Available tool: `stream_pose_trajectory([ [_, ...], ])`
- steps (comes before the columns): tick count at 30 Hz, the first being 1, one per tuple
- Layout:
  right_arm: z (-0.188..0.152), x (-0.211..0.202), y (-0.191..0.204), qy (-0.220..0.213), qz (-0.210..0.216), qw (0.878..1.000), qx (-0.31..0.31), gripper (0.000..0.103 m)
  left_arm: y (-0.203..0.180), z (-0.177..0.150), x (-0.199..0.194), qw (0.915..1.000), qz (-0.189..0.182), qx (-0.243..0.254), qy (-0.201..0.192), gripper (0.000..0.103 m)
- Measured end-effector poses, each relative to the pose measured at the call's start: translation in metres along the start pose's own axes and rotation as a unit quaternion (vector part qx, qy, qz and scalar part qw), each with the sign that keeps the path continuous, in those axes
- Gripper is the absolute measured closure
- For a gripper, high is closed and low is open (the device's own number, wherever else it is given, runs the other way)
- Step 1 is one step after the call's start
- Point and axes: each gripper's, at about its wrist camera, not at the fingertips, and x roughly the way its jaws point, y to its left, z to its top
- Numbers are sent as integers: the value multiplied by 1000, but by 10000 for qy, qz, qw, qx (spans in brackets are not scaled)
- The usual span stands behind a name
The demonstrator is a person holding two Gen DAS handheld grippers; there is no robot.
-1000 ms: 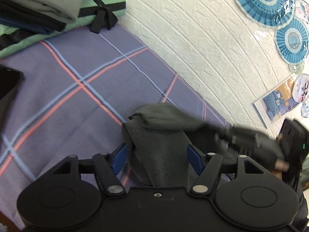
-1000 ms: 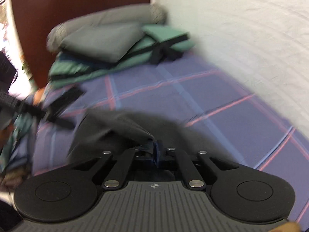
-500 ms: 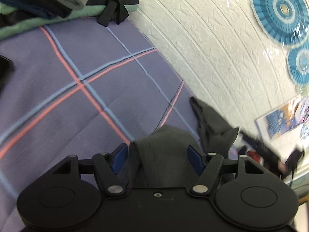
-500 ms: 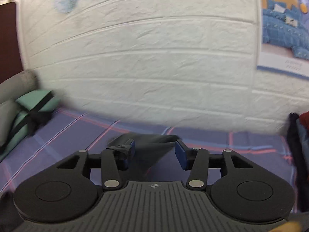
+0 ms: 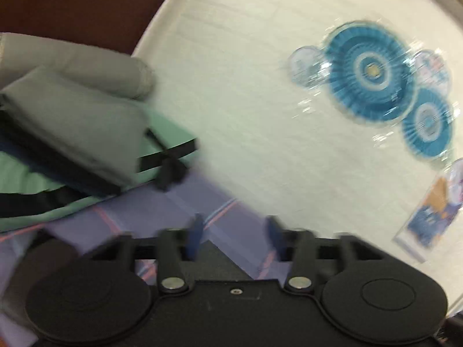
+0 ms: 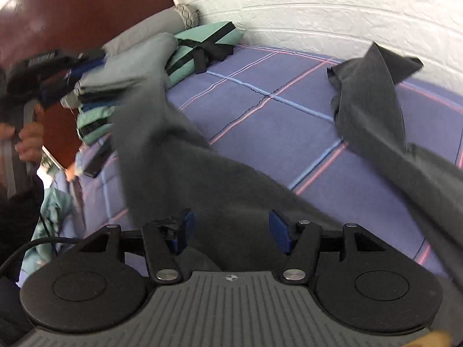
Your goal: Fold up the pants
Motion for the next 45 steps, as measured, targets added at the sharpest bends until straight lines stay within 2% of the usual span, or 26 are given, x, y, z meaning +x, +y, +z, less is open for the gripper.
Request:
stream_pose_trajectory([
  [1, 4, 3, -3, -1, -5, 10000, 38, 7, 9, -5, 4, 9996, 163, 13, 223, 0],
  [3, 7, 1, -7, 19, -23, 9999, 122, 7, 28, -15, 16, 9960, 223, -126, 854, 0],
  [6, 6, 6, -5, 104, -30, 9999, 127, 7, 50, -28, 32, 9885, 217, -539, 1395, 0],
  [10, -2, 5, 4, 105, -103, 9999, -34, 7, 66, -34, 48, 9809, 114, -1094, 1604, 0],
  [12, 1, 6, 4, 71, -156, 9999, 10, 7, 63, -32, 58, 9786, -38, -1169, 1694, 0],
  [16, 6, 13, 3, 36, -77, 9998, 203, 7, 44, -30, 76, 9798, -87, -845, 1808, 0],
  [23, 7, 23, 8, 59, 50, 9996, 281, 7, 38, -40, 111, 9732, 357, -638, 2182, 0],
  [24, 7, 24, 8, 64, 59, 9995, 295, 7, 38, -41, 113, 9730, 335, -559, 2215, 10],
  [25, 7, 25, 8, 70, 61, 9995, 309, 7, 39, -40, 112, 9741, 173, -611, 2171, 12],
  [28, 9, 27, 8, 54, 33, 9994, 351, 7, 43, -20, 74, 9829, -513, -1003, 1454, 12],
  [29, 9, 27, 7, 46, 43, 9993, 360, 7, 45, -14, 57, 9849, -591, -1022, 1267, 12],
  [31, 10, 29, 5, 42, 73, 9994, 345, 7, 50, -13, 29, 9880, -465, -910, 1158, 11],
  [33, 13, 33, 2, 49, 126, 9994, 307, 7, 60, -28, 17, 9883, -86, -734, 1335, 11],
  [34, 16, 35, 2, 54, 139, 9994, 303, 7, 67, -40, 16, 9858, 139, -649, 1541, 10],
  [36, 23, 40, 2, 50, 167, 9995, 276, 7, 82, -62, 19, 9766, 346, -817, 1957, 7],
  [37, 27, 42, 4, 40, 191, 9995, 233, 7, 90, -69, 17, 9734, 375, -1014, 2018, 0],
  [40, 43, 48, 11, -8, 278, 9996, -11, 7, 102, -69, 9, 9741, 394, -1349, 1771, 0],
  [43, 63, 68, 18, 2, 484, 9985, -262, 8, 102, -62, 8, 9775, 361, -1325, 1602, 0],
  [45, 76, 89, 18, 73, 657, 9973, -326, 13, 101, -62, 11, 9777, 291, -1329, 1600, 0],
])
